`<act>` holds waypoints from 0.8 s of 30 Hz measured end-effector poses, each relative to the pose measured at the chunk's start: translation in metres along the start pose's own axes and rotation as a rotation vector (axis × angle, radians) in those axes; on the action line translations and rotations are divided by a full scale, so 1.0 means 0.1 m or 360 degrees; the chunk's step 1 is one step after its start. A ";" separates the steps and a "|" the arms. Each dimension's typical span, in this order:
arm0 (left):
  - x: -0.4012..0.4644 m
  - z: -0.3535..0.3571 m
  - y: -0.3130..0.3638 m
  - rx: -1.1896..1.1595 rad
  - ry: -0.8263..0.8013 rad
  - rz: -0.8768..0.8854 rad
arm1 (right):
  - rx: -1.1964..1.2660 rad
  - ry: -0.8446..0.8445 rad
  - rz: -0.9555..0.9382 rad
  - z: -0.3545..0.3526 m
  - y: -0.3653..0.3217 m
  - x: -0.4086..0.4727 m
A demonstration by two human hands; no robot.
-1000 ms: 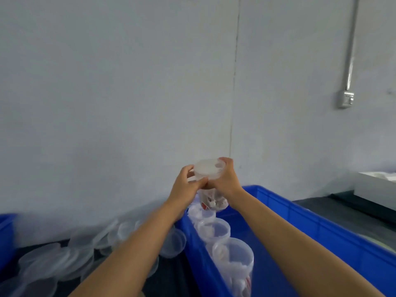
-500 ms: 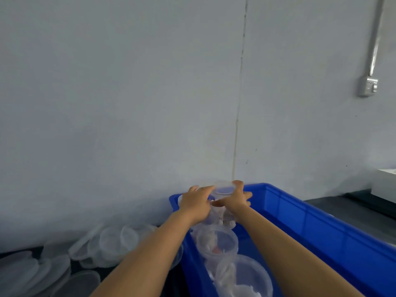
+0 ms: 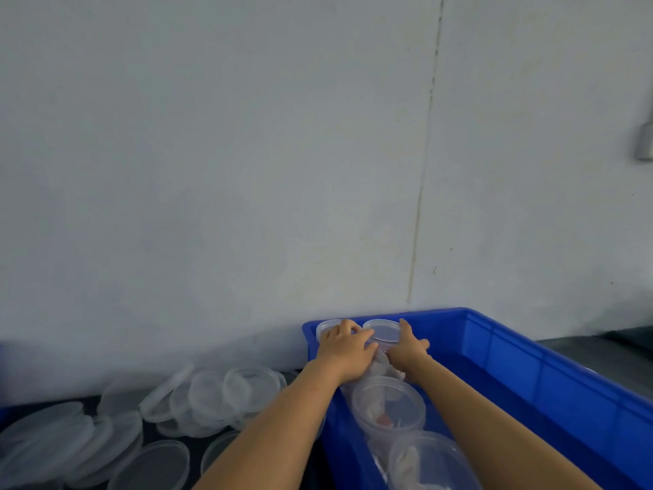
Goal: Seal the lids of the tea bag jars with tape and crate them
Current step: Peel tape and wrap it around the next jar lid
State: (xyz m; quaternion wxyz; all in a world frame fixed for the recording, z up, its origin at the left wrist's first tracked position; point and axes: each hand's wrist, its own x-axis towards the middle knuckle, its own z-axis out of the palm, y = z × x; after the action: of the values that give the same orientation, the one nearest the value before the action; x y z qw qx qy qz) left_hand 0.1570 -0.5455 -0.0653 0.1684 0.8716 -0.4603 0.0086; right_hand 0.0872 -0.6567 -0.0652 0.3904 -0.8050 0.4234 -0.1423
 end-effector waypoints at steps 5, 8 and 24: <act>-0.07 -0.03 0.02 -0.0040 0.0006 -0.0001 | 0.0213 -0.0133 -0.0115 -0.03 0.04 -0.05; -0.11 -0.09 0.05 -0.0108 0.0073 -0.0025 | 0.0324 -0.0249 0.0005 -0.12 0.01 -0.15; -2.34 -0.99 -0.35 -0.1035 0.0793 -0.0389 | 0.0772 -0.0727 -0.0583 0.24 -0.98 -2.26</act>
State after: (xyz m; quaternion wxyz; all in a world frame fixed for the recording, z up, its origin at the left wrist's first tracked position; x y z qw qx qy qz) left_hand 0.0638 -0.3101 -0.0212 0.5402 0.7926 -0.2777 0.0533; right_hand 0.0209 -0.4325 0.0154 0.6220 -0.7625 0.1285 -0.1228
